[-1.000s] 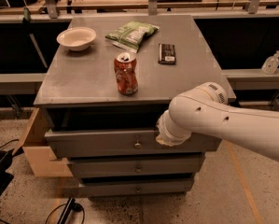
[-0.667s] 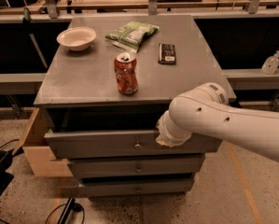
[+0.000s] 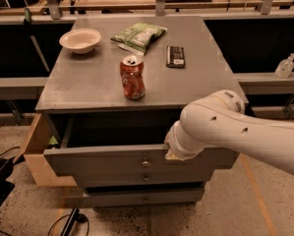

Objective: Open top drawer

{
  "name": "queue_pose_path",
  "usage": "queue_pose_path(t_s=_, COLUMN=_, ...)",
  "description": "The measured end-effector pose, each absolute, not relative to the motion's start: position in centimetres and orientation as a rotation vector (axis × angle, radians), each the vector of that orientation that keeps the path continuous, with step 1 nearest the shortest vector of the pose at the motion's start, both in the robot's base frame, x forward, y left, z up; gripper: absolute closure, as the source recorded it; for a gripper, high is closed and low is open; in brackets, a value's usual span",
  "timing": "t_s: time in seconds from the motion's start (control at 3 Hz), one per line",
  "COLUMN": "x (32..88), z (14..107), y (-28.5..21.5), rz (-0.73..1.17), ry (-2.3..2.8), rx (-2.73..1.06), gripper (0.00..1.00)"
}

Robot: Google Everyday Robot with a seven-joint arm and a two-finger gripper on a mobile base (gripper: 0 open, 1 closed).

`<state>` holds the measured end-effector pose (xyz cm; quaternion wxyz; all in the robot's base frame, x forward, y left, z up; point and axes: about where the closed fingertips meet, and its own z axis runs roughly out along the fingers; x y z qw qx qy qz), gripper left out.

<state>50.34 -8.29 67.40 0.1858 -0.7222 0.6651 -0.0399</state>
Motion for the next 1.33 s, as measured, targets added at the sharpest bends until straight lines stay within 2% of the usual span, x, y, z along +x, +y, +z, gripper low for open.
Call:
queue_pose_path(t_s=0.33, x=50.2, z=67.9, y=-8.3, rz=-0.11, ry=1.873, rx=-2.036, gripper=1.0)
queue_pose_path(t_s=0.67, x=46.3, z=68.1, y=-8.4, rz=-0.053, ry=1.854, rx=-2.107, gripper=1.0)
queue_pose_path(t_s=1.33, x=46.3, z=68.1, y=-8.4, rz=-0.053, ry=1.854, rx=-2.107, gripper=1.0)
